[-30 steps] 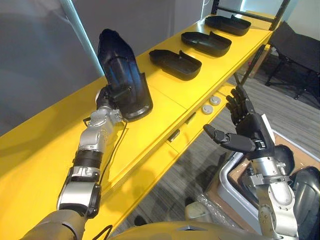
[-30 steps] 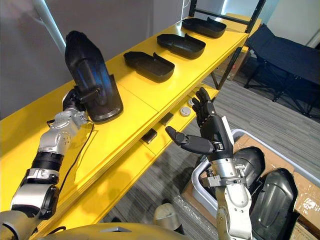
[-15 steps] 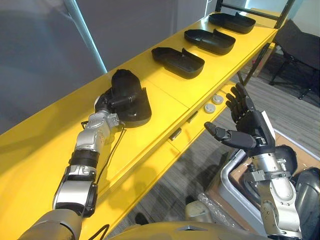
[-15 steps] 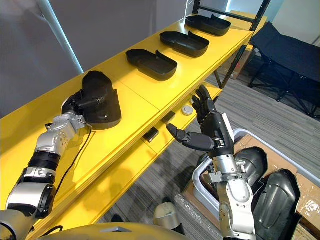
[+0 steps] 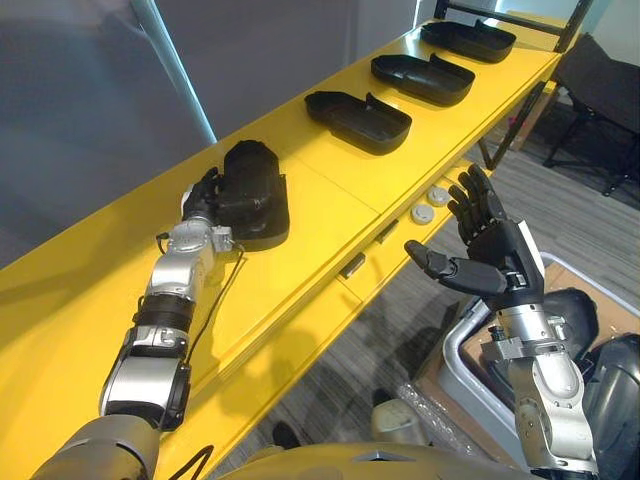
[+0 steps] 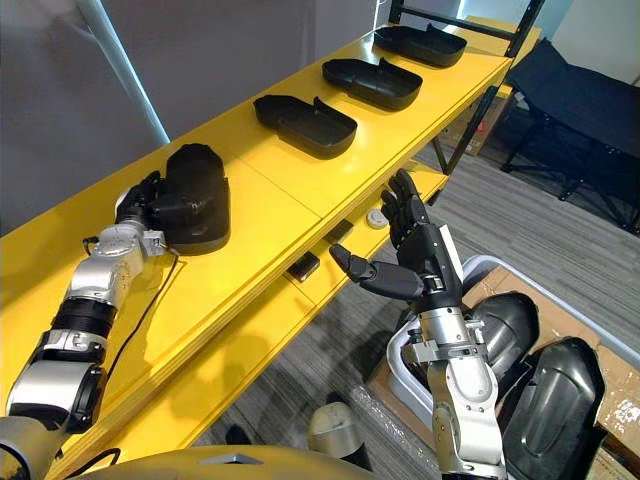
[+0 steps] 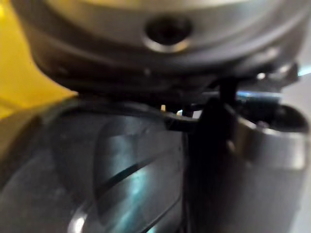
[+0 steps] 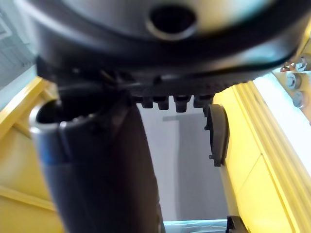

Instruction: Walk over and take three plastic housings, then place them on the shelf

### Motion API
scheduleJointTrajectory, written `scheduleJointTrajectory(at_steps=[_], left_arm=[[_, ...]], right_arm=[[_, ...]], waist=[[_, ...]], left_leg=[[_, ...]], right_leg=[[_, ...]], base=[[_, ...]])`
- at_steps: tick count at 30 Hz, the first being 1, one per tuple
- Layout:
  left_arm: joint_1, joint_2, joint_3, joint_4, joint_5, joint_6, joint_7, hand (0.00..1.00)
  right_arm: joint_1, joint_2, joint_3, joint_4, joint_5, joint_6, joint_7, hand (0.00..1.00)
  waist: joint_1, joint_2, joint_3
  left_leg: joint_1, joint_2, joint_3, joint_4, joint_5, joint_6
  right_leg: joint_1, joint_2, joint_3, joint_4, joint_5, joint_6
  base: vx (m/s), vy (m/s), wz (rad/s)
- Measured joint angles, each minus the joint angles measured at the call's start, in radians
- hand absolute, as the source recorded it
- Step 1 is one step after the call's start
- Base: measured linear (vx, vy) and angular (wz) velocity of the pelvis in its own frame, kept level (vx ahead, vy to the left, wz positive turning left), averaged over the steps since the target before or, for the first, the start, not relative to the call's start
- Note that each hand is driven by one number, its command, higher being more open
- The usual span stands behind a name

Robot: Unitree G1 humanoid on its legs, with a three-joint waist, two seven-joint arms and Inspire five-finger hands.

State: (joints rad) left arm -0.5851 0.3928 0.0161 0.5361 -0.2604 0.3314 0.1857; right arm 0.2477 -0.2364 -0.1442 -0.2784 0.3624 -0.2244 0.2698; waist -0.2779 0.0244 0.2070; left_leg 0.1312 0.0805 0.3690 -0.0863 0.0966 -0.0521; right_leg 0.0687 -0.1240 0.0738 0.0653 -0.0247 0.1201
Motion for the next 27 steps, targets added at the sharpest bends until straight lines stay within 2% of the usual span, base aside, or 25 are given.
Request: scheduleJointTrajectory(at_steps=[4,8,9,11,13,17,19,20,21,24,25,27], left_arm=[[-0.008,0.019,0.000,-0.003,0.002,0.018,0.036,1.00],[-0.043,0.077,0.002,-0.005,0.045,0.009,0.085,1.00],[-0.049,0.089,0.002,-0.006,0.044,-0.002,0.089,1.00],[-0.049,0.127,0.014,-0.065,0.003,-0.067,0.095,1.00],[-0.049,0.128,0.022,-0.140,-0.033,-0.106,0.094,1.00],[-0.040,0.105,0.023,-0.294,-0.075,-0.172,0.096,1.00],[-0.007,0.070,0.040,-0.382,-0.087,-0.202,0.098,1.00],[0.055,0.045,0.047,-0.466,-0.085,-0.235,0.108,1.00],[0.068,0.042,0.050,-0.479,-0.086,-0.241,0.109,1.00],[0.252,-0.037,0.115,-0.631,-0.085,-0.309,0.119,1.00],[0.340,-0.086,0.120,-0.693,-0.084,-0.338,0.122,1.00],[0.451,-0.149,0.117,-0.761,-0.083,-0.372,0.123,1.00]], right_arm=[[0.001,0.000,0.012,0.000,-0.001,0.000,-0.002,1.00],[0.004,-0.001,0.040,0.000,-0.003,-0.001,-0.016,1.00],[0.004,-0.001,0.041,0.000,-0.003,-0.003,-0.016,1.00],[0.002,-0.004,0.054,0.000,-0.003,-0.027,-0.028,1.00],[-0.013,-0.006,0.078,0.000,-0.005,-0.031,-0.042,1.00],[-0.091,-0.015,0.150,0.000,-0.024,-0.033,-0.078,1.00],[-0.116,-0.016,0.167,0.000,-0.025,-0.033,-0.088,1.00],[-0.129,-0.016,0.176,0.000,-0.024,-0.032,-0.084,1.00],[-0.132,-0.016,0.179,0.000,-0.024,-0.031,-0.083,1.00],[-0.177,-0.020,0.232,0.023,-0.046,-0.028,-0.083,1.00],[-0.196,-0.025,0.245,0.052,-0.056,-0.026,-0.094,1.00],[-0.217,-0.024,0.267,0.091,-0.062,-0.008,-0.105,1.00]], waist=[[-0.001,0.001,0.000],[0.002,0.004,0.002],[0.003,0.005,0.003],[0.012,0.010,0.007],[0.025,0.011,0.007],[0.033,0.012,0.009],[0.052,0.016,0.010],[0.065,0.018,0.010],[0.067,0.018,0.010],[0.093,0.021,0.009],[0.121,0.021,0.009],[0.155,0.020,0.009]], left_leg=[[0.000,0.000,0.002,0.002,0.000,0.000],[-0.001,-0.001,-0.002,0.002,0.000,0.000],[-0.001,-0.001,-0.004,0.002,0.000,0.000],[-0.001,-0.002,-0.009,0.002,0.000,0.000],[-0.001,-0.001,-0.014,0.002,0.001,0.000],[-0.003,-0.004,-0.045,0.002,0.007,0.002],[-0.004,-0.004,-0.059,0.002,0.010,0.003],[-0.007,-0.004,-0.083,0.002,0.015,0.002],[-0.007,-0.004,-0.086,0.002,0.015,0.001],[-0.018,-0.002,-0.122,0.002,0.022,-0.001],[-0.019,-0.002,-0.137,0.002,0.024,-0.002],[-0.022,-0.003,-0.161,0.002,0.025,-0.004]], right_leg=[[-0.001,0.001,0.003,0.002,0.000,0.000],[-0.001,0.001,0.003,0.005,0.001,0.000],[0.000,0.001,0.002,0.005,0.001,0.000],[0.003,0.001,-0.002,0.005,0.000,0.000],[0.005,0.001,-0.008,0.005,0.000,-0.001],[0.023,-0.003,-0.042,0.005,-0.004,-0.004],[0.028,-0.004,-0.056,0.005,-0.006,-0.007],[0.040,-0.005,-0.081,0.004,-0.010,-0.009],[0.041,-0.005,-0.084,0.004,-0.011,-0.009],[0.054,-0.004,-0.122,0.000,-0.014,-0.012],[0.058,-0.004,-0.138,-0.005,-0.015,-0.014],[0.075,-0.005,-0.165,-0.016,-0.016,-0.015]], base=[[0.00,0.000,0.00],[0.00,-0.002,0.02],[0.00,-0.003,0.07],[0.00,0.000,0.06],[0.00,-0.006,0.09],[-0.01,-0.008,0.19],[-0.02,-0.012,0.30],[-0.01,-0.017,0.29],[-0.01,-0.022,0.36],[-0.01,-0.022,0.31],[-0.01,-0.025,0.38],[0.00,-0.023,0.42]])
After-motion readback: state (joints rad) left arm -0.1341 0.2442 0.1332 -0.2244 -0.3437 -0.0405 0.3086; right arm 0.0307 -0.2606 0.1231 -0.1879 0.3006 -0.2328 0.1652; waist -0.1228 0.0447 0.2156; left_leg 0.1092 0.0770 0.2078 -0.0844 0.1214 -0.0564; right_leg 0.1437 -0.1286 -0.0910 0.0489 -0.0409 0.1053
